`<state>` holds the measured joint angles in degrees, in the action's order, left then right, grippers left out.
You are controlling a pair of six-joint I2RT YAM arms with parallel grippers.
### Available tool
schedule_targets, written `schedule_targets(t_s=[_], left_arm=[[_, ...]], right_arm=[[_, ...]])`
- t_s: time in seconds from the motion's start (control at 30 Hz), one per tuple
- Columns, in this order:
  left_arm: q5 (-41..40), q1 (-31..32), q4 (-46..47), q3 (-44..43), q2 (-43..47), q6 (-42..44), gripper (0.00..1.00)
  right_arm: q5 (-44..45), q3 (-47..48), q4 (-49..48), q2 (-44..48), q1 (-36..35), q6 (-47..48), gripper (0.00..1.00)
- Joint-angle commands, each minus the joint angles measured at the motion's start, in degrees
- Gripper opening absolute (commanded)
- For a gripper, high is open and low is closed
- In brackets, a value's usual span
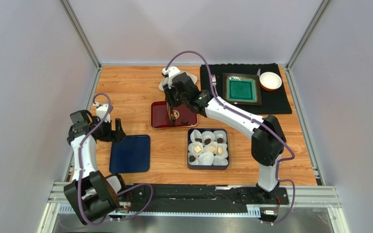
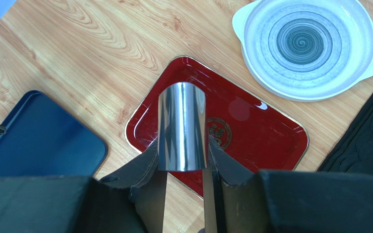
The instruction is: Pack the chocolate
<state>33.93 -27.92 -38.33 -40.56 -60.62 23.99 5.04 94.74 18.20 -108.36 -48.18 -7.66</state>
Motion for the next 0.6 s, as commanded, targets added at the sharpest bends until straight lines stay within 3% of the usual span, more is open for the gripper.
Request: schedule_targets(t_s=[0.0,0.3,0.57], left_arm=[[0.17,-0.82,0.89,-0.05,0.68,1.68,0.91],[0.17,-0.91,0.71,-0.4,0.68,1.68,0.9],[0.52,-0.99,0.88,-0.05,0.5,1.5,0.9]], right_arm=[[-0.82,4.83,-0.8,4.2,0.28,1.24,0.18],[-0.12,0.63,2.19,16.92,0.11,3.62,0.15],[1.98,-14.12,10.27,33.9,-1.21,3.62,0.15]])
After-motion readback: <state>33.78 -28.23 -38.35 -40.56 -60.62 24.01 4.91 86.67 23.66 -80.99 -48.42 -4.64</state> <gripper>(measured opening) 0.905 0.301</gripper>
